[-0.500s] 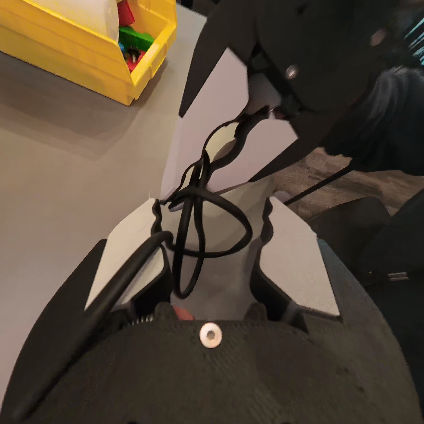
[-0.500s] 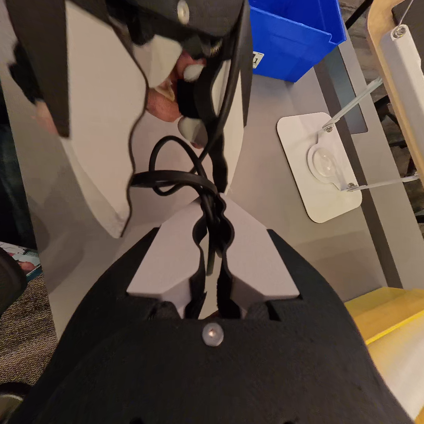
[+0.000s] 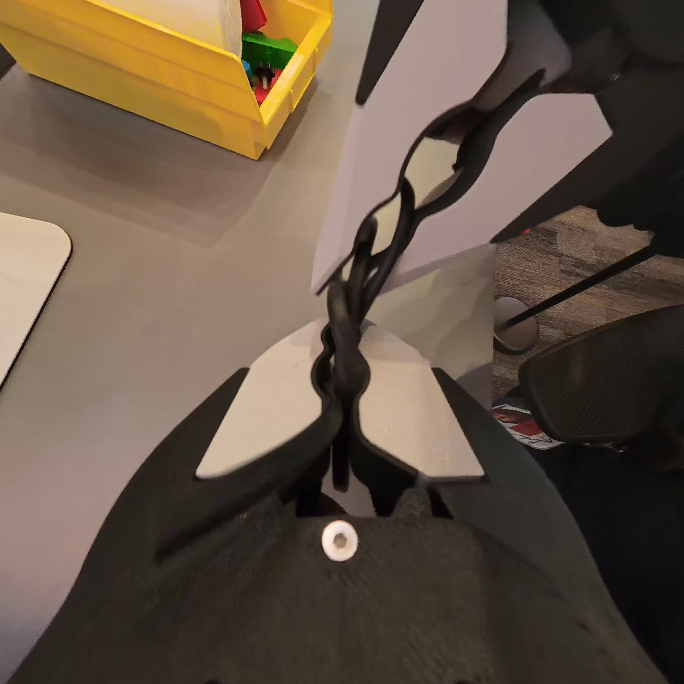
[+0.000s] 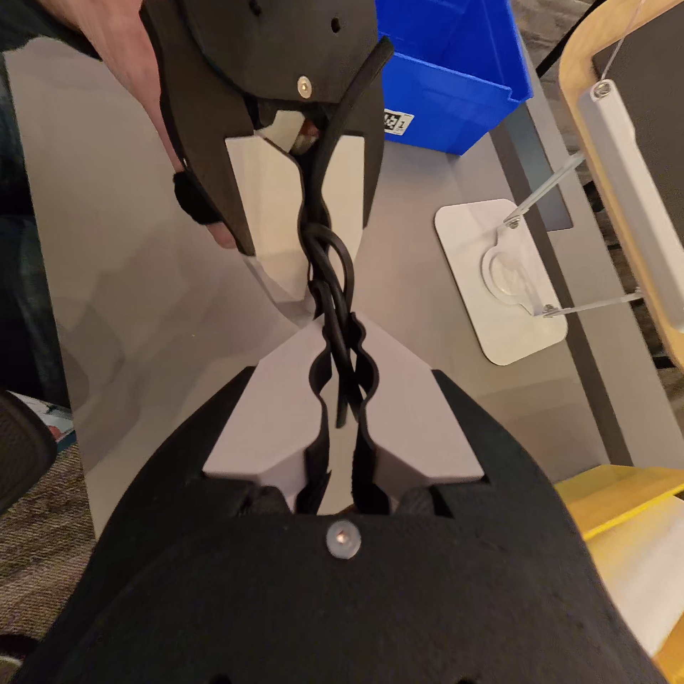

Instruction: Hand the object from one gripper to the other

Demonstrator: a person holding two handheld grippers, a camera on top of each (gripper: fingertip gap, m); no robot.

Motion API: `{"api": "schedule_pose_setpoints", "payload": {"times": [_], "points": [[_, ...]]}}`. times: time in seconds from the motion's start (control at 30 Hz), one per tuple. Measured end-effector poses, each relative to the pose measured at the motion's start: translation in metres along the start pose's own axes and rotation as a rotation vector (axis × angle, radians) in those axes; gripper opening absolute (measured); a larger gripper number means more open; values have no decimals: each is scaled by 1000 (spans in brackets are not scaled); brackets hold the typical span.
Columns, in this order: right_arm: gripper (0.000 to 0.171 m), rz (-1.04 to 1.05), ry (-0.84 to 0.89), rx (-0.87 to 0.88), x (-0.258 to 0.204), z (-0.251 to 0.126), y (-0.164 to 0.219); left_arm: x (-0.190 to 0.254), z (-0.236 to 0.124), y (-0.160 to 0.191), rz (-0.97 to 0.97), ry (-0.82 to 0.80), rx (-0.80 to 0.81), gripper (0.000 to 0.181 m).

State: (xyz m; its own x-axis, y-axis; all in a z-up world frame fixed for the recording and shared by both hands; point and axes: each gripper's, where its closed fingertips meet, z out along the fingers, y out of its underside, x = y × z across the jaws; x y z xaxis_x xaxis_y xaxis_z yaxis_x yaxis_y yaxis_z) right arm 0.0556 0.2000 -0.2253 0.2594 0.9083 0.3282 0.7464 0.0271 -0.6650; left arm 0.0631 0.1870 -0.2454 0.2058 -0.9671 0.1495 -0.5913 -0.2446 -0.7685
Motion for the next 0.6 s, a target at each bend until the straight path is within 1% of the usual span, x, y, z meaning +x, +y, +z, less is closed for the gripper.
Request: {"api": "schedule_pose_setpoints", "payload": {"times": [0.07,0.1,0.17,0.2,0.27,0.3,0.37,0.43,0.47,0.5,0.53,0.57,0.6], "points": [[3,-29,9,7,2,-5,-1,-1,-2,2,-3,10,-2,5],[7,-38,14,19,3,-8,-3,-1,-3,3,-10,24,-3,4],[23,-78,38,38,6,-14,-5,2,-5,5,-40,73,3,4],[28,-120,58,54,7,-17,-7,2,-5,6,-53,96,-2,4],[39,-256,111,90,6,-24,-14,6,-8,10,-80,165,-27,4],[48,-360,160,102,5,-27,-19,8,-9,11,-92,195,-37,4],[58,-615,270,57,4,-28,-21,15,-10,15,-103,270,-77,4],[74,-810,311,1,1,-22,-20,25,-11,18,-111,354,-125,4],[85,-855,305,0,-3,-18,-21,29,-11,20,-112,388,-150,4],[104,-880,288,-2,-7,-13,-22,32,-11,21,-112,413,-174,4],[118,-899,273,-9,-11,-8,-22,35,-12,21,-115,439,-191,4],[129,-910,257,-7,-15,-4,-23,38,-13,20,-119,464,-204,4],[135,-914,236,3,-20,-1,-24,41,-14,20,-121,487,-220,4]]}}
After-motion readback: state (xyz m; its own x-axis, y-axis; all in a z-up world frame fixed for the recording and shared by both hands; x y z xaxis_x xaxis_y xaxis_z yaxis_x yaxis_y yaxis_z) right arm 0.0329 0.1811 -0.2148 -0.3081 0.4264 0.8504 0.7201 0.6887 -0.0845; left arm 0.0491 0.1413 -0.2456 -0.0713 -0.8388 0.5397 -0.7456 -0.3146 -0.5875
